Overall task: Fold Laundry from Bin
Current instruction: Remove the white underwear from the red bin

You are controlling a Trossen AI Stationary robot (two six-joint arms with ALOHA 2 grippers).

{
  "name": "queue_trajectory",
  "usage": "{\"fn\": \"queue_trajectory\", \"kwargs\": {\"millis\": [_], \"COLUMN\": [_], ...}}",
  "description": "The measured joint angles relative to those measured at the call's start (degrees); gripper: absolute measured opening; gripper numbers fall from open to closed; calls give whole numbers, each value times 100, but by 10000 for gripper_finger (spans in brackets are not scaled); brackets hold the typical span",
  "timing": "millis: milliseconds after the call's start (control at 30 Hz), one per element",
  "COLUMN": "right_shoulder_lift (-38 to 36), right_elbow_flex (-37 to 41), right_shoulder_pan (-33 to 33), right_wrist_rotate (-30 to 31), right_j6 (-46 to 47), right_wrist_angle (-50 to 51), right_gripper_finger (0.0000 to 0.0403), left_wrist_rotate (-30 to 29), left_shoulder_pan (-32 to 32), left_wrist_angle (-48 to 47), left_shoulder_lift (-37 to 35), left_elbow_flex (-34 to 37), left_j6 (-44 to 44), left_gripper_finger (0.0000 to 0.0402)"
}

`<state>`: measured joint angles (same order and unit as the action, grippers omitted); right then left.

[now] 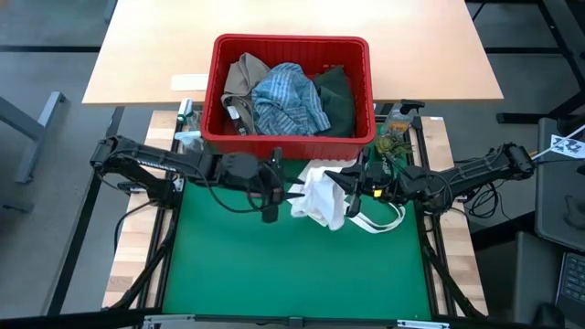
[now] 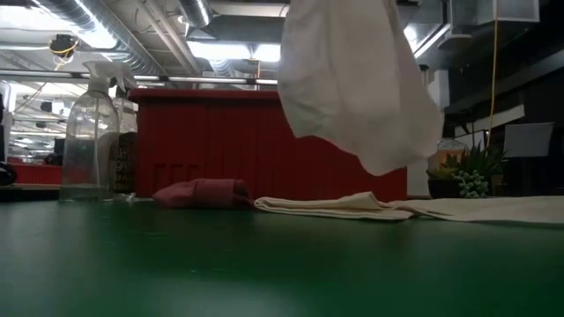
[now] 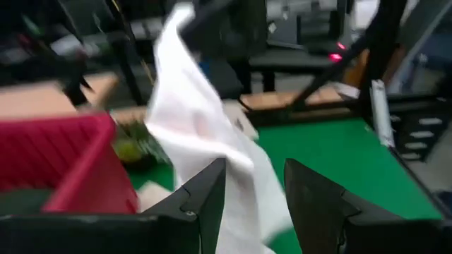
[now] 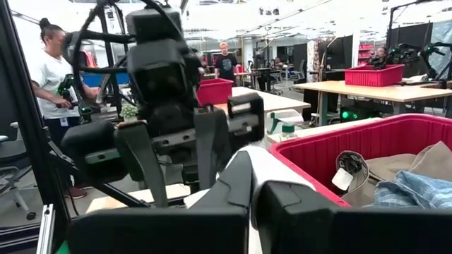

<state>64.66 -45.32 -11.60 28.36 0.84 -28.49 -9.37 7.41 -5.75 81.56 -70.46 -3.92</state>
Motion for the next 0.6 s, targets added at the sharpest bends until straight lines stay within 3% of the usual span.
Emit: {"fn": "queue_trajectory", "kwargs": {"millis": [400,600], "right_shoulder_lift": [0,2], "right_elbow_flex": [0,0], "right_shoulder_pan": [2,2], "right_wrist_rotate": [-2,-3], "right_j6": [13,14], "right_wrist_angle": [-3,-5], "right_gripper_finger": [5,5], "left_wrist_rotate": [-1727,-1864], "left_shoulder_pan": [329,326], "left_wrist_angle": [1544,1568], "left_shoulder_lift": [711,819], "left_elbow_flex": [0,0], "left_j6": [-1926,-2346], "left_gripper_finger": [139,139]}}
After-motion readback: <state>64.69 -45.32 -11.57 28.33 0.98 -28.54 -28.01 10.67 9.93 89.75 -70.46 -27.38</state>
